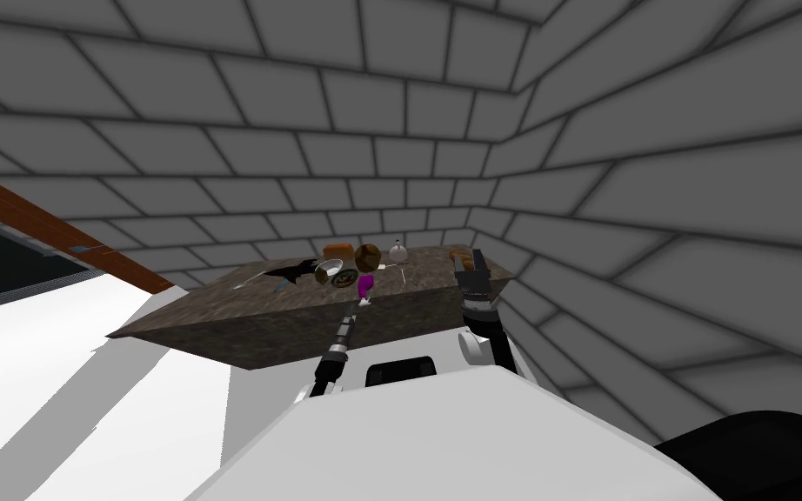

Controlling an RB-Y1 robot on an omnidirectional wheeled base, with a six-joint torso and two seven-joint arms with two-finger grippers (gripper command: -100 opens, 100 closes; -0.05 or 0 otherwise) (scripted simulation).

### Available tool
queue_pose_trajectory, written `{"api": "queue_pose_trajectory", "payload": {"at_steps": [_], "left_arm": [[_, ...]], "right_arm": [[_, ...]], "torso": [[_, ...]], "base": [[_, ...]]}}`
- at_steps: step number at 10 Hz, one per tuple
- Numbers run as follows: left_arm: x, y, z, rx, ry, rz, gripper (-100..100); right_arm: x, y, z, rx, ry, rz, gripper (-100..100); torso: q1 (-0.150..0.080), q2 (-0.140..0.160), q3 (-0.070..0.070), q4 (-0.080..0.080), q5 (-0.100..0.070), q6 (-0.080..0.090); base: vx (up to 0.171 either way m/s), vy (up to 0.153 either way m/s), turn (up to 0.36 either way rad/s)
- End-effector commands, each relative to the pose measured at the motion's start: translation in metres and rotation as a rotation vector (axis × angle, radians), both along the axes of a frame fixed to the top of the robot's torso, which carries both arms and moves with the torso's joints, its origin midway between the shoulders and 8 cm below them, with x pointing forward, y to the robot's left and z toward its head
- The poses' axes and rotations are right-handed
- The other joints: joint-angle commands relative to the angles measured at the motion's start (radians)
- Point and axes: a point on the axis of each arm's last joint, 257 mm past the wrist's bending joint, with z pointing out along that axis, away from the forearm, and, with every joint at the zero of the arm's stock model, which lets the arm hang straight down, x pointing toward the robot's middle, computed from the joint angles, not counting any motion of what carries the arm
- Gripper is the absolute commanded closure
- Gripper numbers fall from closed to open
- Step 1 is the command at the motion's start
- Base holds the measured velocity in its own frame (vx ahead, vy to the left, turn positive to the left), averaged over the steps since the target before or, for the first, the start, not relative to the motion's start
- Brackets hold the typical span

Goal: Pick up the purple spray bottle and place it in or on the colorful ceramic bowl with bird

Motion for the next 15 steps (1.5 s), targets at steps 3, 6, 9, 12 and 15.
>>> {"api": "queue_pose_trajectory", "payload": {"at_steps": [3,6,9,12,15], "left_arm": [[0.008,0.001,-0.016,-0.02,0.024,0.023,-100],[0.018,0.0,-0.021,-0.06,0.024,0.056,-100],[0.028,-0.002,-0.022,-0.062,0.021,0.035,-100],[0.045,-0.006,-0.024,-0.069,0.021,0.018,-100],[0.069,-0.006,-0.026,-0.08,0.018,0.0,-100]], "right_arm": [[0.0,0.0,0.0,0.0,0.0,0.0,0],[0.0,0.0,0.0,0.0,0.0,0.0,0],[0.0,0.0,0.0,0.0,0.0,0.0,0],[0.0,0.0,0.0,0.0,0.0,0.0,0],[0.0,0.0,0.0,0.0,0.0,0.0,0]], "torso": [[-0.001,0.0,0.0,0.0,0.0,0.0],[-0.001,-0.001,-0.001,0.0,0.0,0.0],[0.003,0.002,0.001,0.0,0.0,0.0],[0.002,0.007,0.004,0.001,0.0,0.0],[0.002,0.006,0.004,0.001,0.0,0.0]], "base": [[0.048,-0.061,0.034],[0.06,-0.065,0.051],[0.0,-0.02,0.017],[-0.057,-0.024,0.025],[-0.053,-0.025,0.031]]}}
